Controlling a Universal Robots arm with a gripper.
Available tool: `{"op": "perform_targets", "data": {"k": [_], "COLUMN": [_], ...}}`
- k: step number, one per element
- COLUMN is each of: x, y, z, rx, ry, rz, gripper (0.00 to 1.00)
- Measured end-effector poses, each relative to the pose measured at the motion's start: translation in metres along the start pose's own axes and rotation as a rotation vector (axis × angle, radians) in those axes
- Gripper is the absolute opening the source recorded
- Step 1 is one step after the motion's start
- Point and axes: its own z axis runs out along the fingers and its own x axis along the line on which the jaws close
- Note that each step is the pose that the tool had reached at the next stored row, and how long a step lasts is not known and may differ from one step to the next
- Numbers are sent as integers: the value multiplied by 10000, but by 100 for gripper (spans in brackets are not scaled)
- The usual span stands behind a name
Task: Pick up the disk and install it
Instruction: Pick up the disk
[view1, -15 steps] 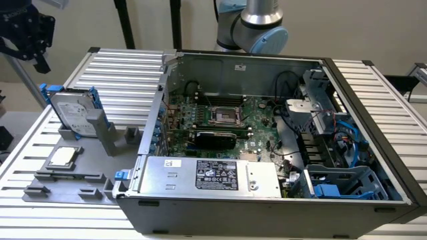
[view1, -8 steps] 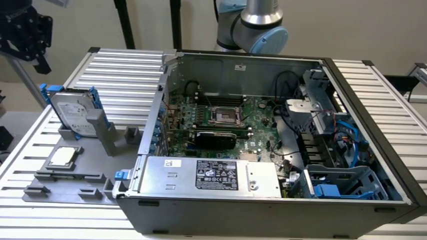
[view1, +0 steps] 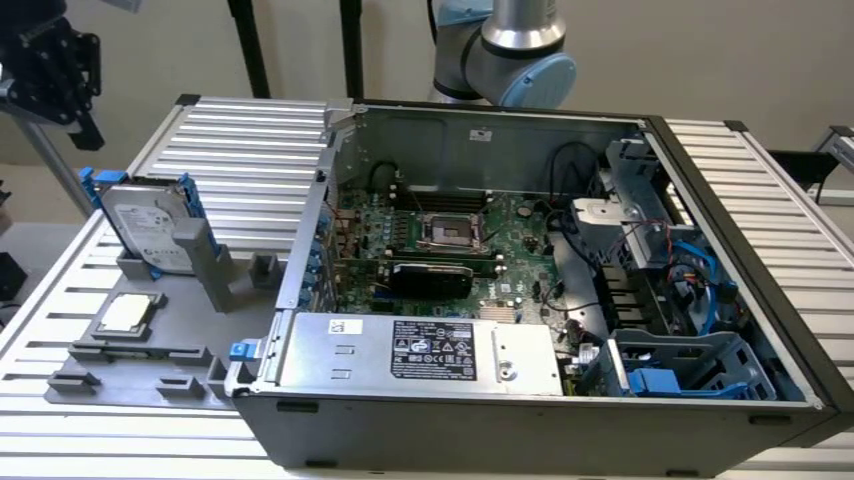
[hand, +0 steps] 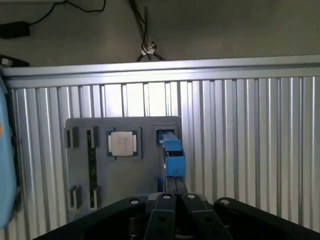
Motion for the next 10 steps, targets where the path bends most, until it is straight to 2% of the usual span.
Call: {"op": "perform_targets", "data": {"k": [3,7,9,10], "x": [0,0,0,0], "y": [2,2,1,2], "z": [7,12,20,26], "rx": [1,9,20,20], "ry": [2,2,-1,0], "rz": [-251,-266,-266,-266], "gripper": [11,12,24,24]}}
